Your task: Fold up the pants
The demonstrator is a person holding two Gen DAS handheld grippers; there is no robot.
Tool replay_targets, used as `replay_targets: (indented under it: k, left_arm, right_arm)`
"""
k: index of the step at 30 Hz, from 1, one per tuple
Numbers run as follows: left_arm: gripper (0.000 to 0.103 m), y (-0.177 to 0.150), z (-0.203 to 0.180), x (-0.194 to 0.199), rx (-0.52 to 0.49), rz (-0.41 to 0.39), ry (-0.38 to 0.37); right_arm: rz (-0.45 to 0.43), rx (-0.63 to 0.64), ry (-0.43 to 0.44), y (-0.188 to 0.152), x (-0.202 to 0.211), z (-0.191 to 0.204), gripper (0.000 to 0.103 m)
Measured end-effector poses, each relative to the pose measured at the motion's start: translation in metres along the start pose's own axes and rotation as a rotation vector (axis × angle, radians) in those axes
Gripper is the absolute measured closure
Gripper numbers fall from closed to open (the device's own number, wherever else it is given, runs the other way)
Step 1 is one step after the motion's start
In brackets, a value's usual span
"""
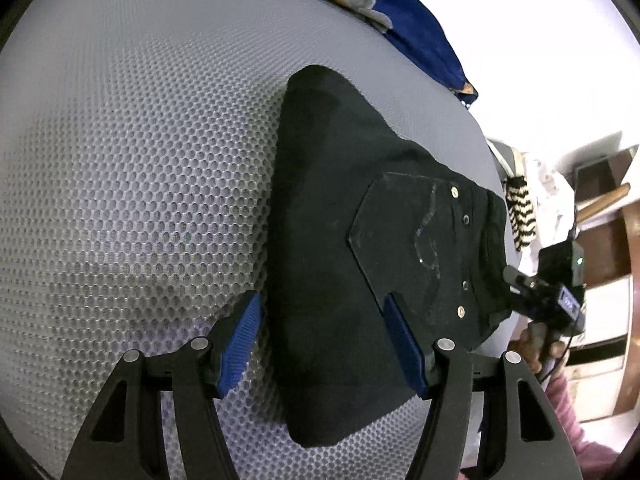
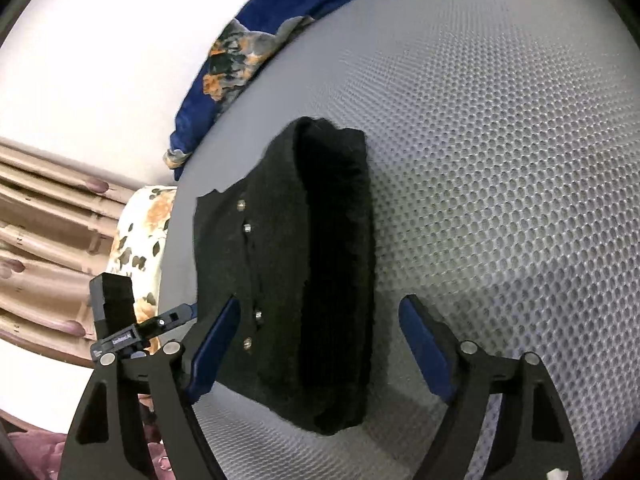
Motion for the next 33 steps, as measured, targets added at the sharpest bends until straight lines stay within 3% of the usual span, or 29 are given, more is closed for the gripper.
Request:
replay_targets:
  k: [10,14,25,28,29,31,33]
  left_arm:
    - [0.039,0.016,-0.001,-0.012,0.009,0.035,-0.061]
    - [0.039,0.021,0.001,-0.012,0.014,0.061,-0.104]
    - [0.040,0.032,-0.007,-0.025,0.038,0.087,-0.171]
    - [0.056,0.030,-0.009,-0.025,0.018,0.062,-0.122]
    - [0.065,0.028,-0.010,-0.026,0.002,0.051,-0.085]
    - [0.070,0.027,-0.013,-0.027,-0.017,0.034,-0.055]
    - [0.074,0.025,-0.020,-0.027,-0.049,0.019,-0.015]
  right_arm:
    - [0.039,-0.050,0.171,0.010,-0.011,-0.012,0.027]
    - [0.078,-0.038,0.192,0.017,-0.025,-0.008,0.042]
    - [0.143,0.019,0.242,0.033,-0.053,0.010,0.043]
    - [0.131,-0.010,0.226,0.033,-0.053,0.009,0.044]
    - [0.125,-0.023,0.215,0.031,-0.050,0.005,0.049]
    - [0.109,-0.051,0.177,0.028,-0.049,0.003,0.059]
    - [0.091,-0.063,0.146,0.026,-0.046,0.003,0.062]
Point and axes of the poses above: each gripper's, at about its wrist camera, not at the fingertips, and x roughly against the way its jaws point, z to its left, y to its top, the point moved 4 cm from there along -x, roughly the way its jaws point, and after that the axes turned 9 degrees about x, right-handed, at the moved point
